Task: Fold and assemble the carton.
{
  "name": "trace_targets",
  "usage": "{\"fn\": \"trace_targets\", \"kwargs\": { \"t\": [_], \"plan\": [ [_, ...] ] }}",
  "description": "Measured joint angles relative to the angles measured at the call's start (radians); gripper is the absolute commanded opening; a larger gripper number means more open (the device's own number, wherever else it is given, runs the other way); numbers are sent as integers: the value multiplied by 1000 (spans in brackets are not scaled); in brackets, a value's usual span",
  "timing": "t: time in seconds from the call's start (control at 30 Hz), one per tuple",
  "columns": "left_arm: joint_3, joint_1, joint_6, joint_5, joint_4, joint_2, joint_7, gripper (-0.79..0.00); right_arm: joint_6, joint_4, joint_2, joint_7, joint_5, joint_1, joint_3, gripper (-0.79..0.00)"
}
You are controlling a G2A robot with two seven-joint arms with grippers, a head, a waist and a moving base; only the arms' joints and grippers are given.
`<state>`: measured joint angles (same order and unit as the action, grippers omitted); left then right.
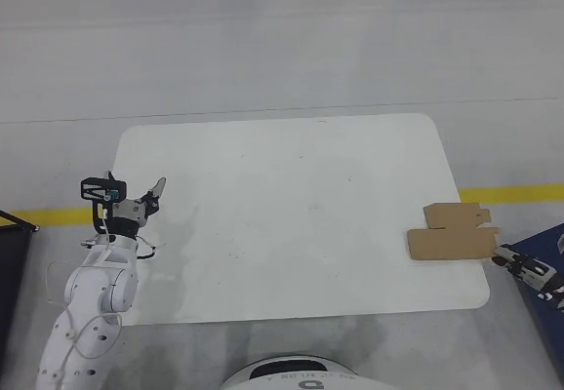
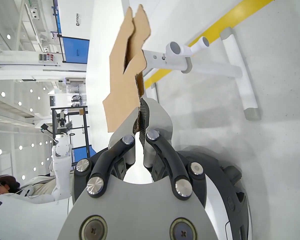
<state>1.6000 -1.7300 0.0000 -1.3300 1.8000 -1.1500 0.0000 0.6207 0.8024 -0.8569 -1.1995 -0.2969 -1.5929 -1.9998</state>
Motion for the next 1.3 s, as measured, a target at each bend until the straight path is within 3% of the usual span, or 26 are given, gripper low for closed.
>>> {"fn": "trace_targets", "kwargs": {
  "t": [0.13,0.33,0.6,0.73,1.1,1.17,1.3],
  "plan": [
    [0,0,0,0,0,0,0,0,-75,10,10,-75,-167,2,-25,-785],
    [0,0,0,0,0,0,0,0,-322,-9,-5,-320,-538,46,-25,-785],
    [0,0,0,0,0,0,0,0,-534,65,-43,-334,-792,108,72,-785],
    [0,0,0,0,0,0,0,0,-573,123,-53,-326,-823,100,93,-785],
    [2,4,1,-11,-8,0,-8,0,-558,141,-58,-284,-789,102,115,-785],
    [-8,17,-23,-13,-11,0,-11,0,-523,191,-71,-211,-763,115,166,-785],
    [-80,73,-168,-8,-19,-1,-52,0,-468,318,-111,-102,-738,168,332,-785]
  ]
}}
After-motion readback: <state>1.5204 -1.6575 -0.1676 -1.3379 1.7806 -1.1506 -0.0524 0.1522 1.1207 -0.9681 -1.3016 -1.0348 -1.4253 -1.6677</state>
